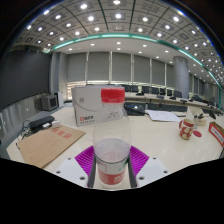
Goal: Pour water
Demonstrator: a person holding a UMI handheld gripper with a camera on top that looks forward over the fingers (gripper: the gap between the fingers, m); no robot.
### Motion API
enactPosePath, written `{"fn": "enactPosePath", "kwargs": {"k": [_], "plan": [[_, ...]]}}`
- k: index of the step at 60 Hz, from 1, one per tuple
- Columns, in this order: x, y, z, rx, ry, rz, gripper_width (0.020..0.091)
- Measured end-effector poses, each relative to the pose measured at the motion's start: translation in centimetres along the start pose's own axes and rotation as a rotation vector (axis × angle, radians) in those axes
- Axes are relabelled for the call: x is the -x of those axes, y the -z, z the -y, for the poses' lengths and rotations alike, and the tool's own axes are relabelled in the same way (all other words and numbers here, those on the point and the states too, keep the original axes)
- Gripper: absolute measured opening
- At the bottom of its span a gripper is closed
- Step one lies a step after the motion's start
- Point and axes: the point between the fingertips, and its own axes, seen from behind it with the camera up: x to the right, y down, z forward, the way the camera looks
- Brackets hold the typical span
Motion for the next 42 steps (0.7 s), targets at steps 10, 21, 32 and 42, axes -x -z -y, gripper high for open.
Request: {"fn": "enactPosePath", "kwargs": {"k": [10, 21, 32, 42], "plan": [[-1.3, 0.6, 2.3, 0.002, -0.027, -0.013, 0.0363], [-2.9, 0.4, 9.8, -0.051, -0.226, 0.082, 0.0362], [-7.8, -1.7, 18.9, -0.110, -0.688, 0.265, 0.0361], [-15.1, -4.8, 23.5, -0.110, -1.217, 0.431, 0.0358]]}}
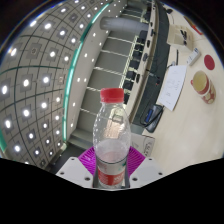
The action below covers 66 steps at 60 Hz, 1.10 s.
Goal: Pour water
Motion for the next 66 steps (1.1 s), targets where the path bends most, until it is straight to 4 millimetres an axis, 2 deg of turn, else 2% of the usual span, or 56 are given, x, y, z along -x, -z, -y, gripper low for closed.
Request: {"fn": "enactPosePath", "kwargs": {"k": [2, 3, 4, 8, 10, 16, 18, 20, 23, 24, 25, 27, 30, 31, 36, 38, 39, 43, 46, 47, 49, 50, 55, 56, 58, 64, 65, 66], "plan": [[0.0, 0.2, 2.0, -0.014, -0.102, 0.024, 0.0358], [-0.5, 0.2, 3.2, -0.017, -0.148, 0.035, 0.0358], [-1.0, -0.5, 3.7, -0.026, -0.189, 0.042, 0.0359], [-3.0, -1.1, 6.8, -0.047, -0.362, 0.069, 0.0358], [-4.1, -0.7, 8.4, -0.054, -0.447, 0.077, 0.0359], [-7.4, -1.5, 11.3, -0.080, -0.675, 0.107, 0.0359], [-7.9, -1.0, 12.2, -0.084, -0.760, 0.132, 0.0357], [-9.7, -1.6, 13.3, -0.101, -0.844, 0.147, 0.0360], [-11.4, -1.8, 13.9, -0.117, -0.936, 0.150, 0.0360], [-11.5, -0.8, 14.4, -0.119, -0.966, 0.150, 0.0359], [-12.5, -1.7, 14.3, -0.123, -0.967, 0.136, 0.0359], [-13.3, -1.8, 14.2, -0.120, -0.984, 0.121, 0.0358], [-14.0, -2.0, 13.9, -0.110, -0.995, 0.108, 0.0357], [-13.9, -1.1, 13.7, -0.103, -0.997, 0.103, 0.0358], [-14.2, -1.9, 13.0, -0.064, -0.970, 0.070, 0.0359], [-14.1, -2.0, 12.9, -0.050, -0.943, 0.057, 0.0360], [-13.8, -1.1, 12.4, -0.039, -0.931, 0.057, 0.0360], [-13.4, -1.9, 12.4, -0.008, -0.786, 0.012, 0.0360], [-12.7, -1.8, 12.6, 0.015, -0.638, -0.021, 0.0360], [-12.3, -1.0, 12.4, 0.024, -0.583, -0.027, 0.0359], [-12.0, -0.8, 13.2, 0.032, -0.451, -0.052, 0.0362], [-12.2, -1.4, 13.9, 0.033, -0.382, -0.068, 0.0361], [-11.5, -1.1, 17.3, 0.018, -0.014, -0.126, 0.0362], [-10.8, -0.1, 18.1, 0.013, 0.055, -0.132, 0.0361], [-10.2, -0.3, 19.6, -0.003, 0.184, -0.149, 0.0362], [-9.1, 1.0, 24.8, -0.066, 0.529, -0.194, 0.0360], [-8.3, 2.0, 25.6, -0.075, 0.585, -0.204, 0.0360], [-9.3, 1.7, 26.7, -0.084, 0.633, -0.216, 0.0360]]}}
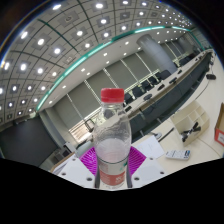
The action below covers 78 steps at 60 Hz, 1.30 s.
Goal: Pour water
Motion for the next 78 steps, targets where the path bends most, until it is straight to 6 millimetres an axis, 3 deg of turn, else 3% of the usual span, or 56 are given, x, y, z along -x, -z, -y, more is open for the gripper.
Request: {"fn": "enactPosePath", "kwargs": {"k": [8, 13, 15, 16, 21, 22, 25, 30, 32, 38, 44, 53, 55, 57, 60, 62, 70, 78], "plan": [[-5.1, 1.1, 2.8, -0.048, 0.303, -0.094, 0.0361], [-9.6, 1.1, 2.5, -0.033, 0.439, -0.174, 0.0359], [-11.7, 0.5, 1.1, -0.021, 0.482, -0.200, 0.0359], [-12.2, 1.3, 1.2, -0.009, 0.496, -0.210, 0.0360], [-15.8, 1.4, -0.8, 0.036, 0.543, -0.258, 0.0359], [-17.2, 0.3, -2.2, 0.045, 0.547, -0.267, 0.0361], [-19.2, 1.0, -3.2, 0.071, 0.542, -0.284, 0.0360], [-21.8, -0.1, -5.7, 0.105, 0.535, -0.301, 0.0362], [-22.4, 0.9, -6.2, 0.115, 0.537, -0.303, 0.0362], [-24.3, 0.7, -8.2, 0.135, 0.554, -0.311, 0.0368], [-24.2, 0.7, -7.9, 0.098, 0.552, -0.301, 0.0374], [-24.2, 1.0, -8.1, 0.112, 0.566, -0.319, 0.0555], [-24.5, 1.0, -8.8, 0.146, 0.555, -0.326, 0.0672], [-24.3, 1.3, -9.5, 0.185, 0.534, -0.325, 0.0858], [-24.1, 1.7, -9.9, 0.214, 0.500, -0.326, 0.0825], [-24.2, 1.8, -9.9, 0.222, 0.488, -0.339, 0.0847], [-22.7, 5.1, -8.7, 0.234, 0.502, -0.393, 0.0858], [-19.0, 9.7, -8.7, 0.261, 0.497, -0.431, 0.0856]]}}
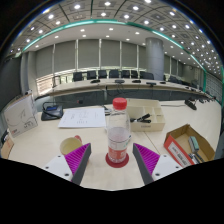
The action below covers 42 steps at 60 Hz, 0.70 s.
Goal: Pour water
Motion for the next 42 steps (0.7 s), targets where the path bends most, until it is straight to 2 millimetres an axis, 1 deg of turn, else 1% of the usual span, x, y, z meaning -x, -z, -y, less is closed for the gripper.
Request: {"fn": "enactPosePath", "kwargs": {"k": [1, 7, 11, 13, 19, 24, 27, 31, 37, 42], "plan": [[0.1, 0.6, 0.1, 0.006, 0.001, 0.000, 0.0856], [1.8, 6.7, -0.5, 0.049, 0.005, -0.013, 0.0859], [2.9, 10.4, -1.6, 0.091, 0.014, -0.022, 0.0859], [3.7, 12.7, -2.0, 0.104, 0.018, -0.022, 0.0859], [5.7, 18.7, -3.6, 0.154, 0.034, -0.013, 0.0857], [7.4, 23.1, -4.5, 0.169, 0.056, -0.001, 0.0857], [8.0, 25.1, -4.9, 0.175, 0.070, 0.007, 0.0856], [9.3, 27.7, -5.5, 0.173, 0.085, 0.017, 0.0858], [10.5, 30.3, -5.7, 0.168, 0.102, 0.029, 0.0856], [10.7, 31.6, -5.9, 0.172, 0.093, 0.027, 0.0858]]}}
